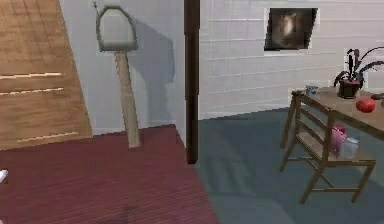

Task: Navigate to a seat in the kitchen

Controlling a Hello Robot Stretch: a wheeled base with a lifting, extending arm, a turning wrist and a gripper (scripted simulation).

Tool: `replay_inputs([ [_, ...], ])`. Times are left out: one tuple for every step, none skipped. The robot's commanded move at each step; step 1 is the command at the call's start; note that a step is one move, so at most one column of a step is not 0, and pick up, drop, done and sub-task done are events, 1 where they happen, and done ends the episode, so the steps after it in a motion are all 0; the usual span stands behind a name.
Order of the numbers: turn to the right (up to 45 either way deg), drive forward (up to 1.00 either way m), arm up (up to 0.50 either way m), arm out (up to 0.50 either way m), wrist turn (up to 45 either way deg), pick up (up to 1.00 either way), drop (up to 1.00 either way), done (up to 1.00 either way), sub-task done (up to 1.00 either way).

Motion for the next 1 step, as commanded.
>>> replay_inputs([
  [27.0, 0.0, 0.0, 0.0, 0.0, 0.0, 0.0, 0.0, 0.0],
])
